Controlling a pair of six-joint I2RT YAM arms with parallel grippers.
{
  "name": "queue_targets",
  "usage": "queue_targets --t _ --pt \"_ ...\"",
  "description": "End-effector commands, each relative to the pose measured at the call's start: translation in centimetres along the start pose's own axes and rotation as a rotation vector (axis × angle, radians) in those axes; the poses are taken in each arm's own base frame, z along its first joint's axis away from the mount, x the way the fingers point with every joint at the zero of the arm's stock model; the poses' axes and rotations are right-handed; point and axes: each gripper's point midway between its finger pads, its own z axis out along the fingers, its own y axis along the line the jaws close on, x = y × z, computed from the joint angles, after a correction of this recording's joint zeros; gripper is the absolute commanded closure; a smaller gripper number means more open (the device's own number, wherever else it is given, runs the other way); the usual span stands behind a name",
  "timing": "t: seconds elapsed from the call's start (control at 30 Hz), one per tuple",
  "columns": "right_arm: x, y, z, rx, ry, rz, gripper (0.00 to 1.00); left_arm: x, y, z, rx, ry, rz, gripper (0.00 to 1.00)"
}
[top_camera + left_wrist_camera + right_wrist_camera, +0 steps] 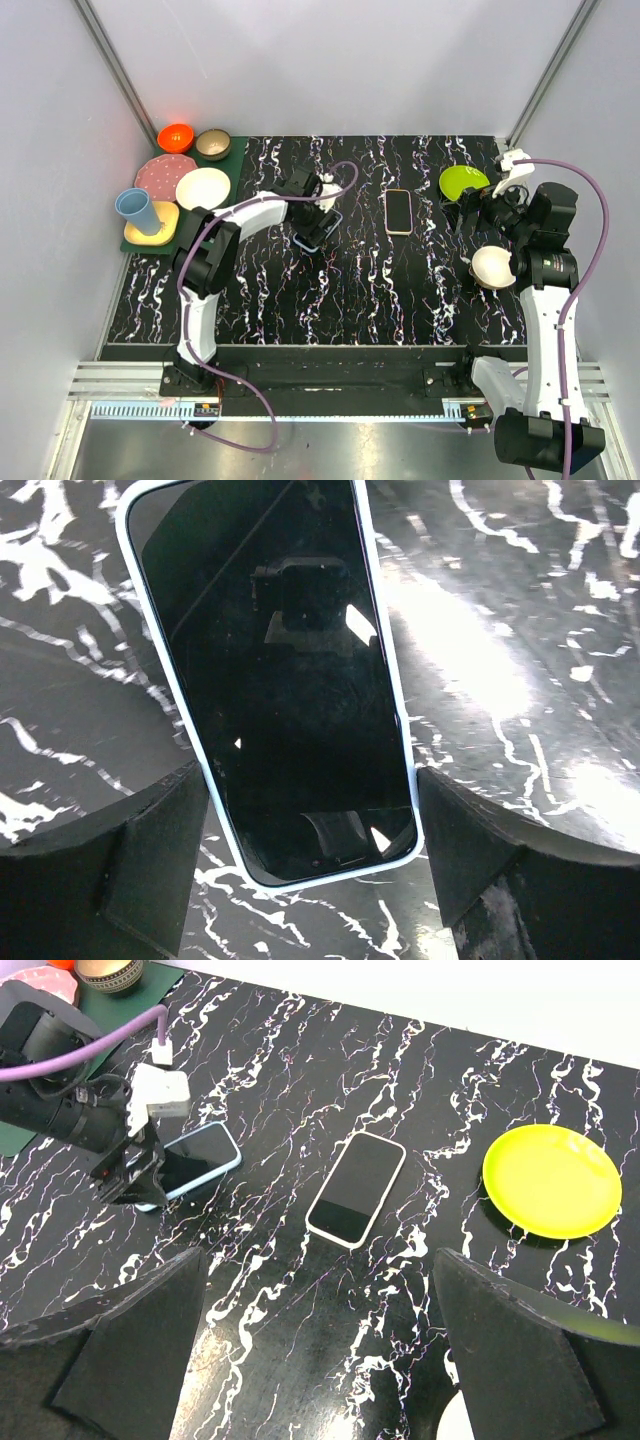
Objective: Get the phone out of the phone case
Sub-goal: Adjust the phone at the center of the board.
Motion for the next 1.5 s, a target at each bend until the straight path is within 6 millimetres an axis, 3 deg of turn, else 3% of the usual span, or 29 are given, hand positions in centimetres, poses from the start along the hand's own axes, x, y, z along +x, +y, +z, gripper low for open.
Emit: queue_targets --t 0.0,0.3,0.53,0.57,0.6,1.2,1.47 --pt "-0.4 0.6 -0.3 -0.019 -0.016 -0.015 0.0 -3.8 -3.5 -2.3 0.11 -0.139 0.16 0.37" --pt "-0.2 0.5 -0.2 -0.019 -0.011 -0.011 0.0 -3.4 -6.0 -1.7 0.17 -0.134 0.28 0.34" --pt "-0.2 0.6 -0.1 -0.021 -0.01 -0.01 0.0 -3.1 -4.6 -0.7 0.088 -0.094 0.274 0.13" --pt "-0.2 0.6 -0.1 -0.021 -0.01 -0.01 0.0 -3.1 -4.5 -0.7 0.083 -0.093 0.274 0.04" --pt "-0.2 0.6 -0.1 -0.021 -0.01 -0.01 0.0 -3.0 -4.4 -0.7 0.079 -0.091 0.272 0.01" --pt "-0.1 0.6 -0.1 -0.022 -0.008 -0.01 0.0 -1.9 -2.8 -1.7 -0.023 -0.058 0.282 0.01" --pt "-0.2 0.6 -0.2 -0.022 -0.011 -0.008 0.0 -2.7 -1.1 -2.8 -0.122 -0.082 0.279 0.01"
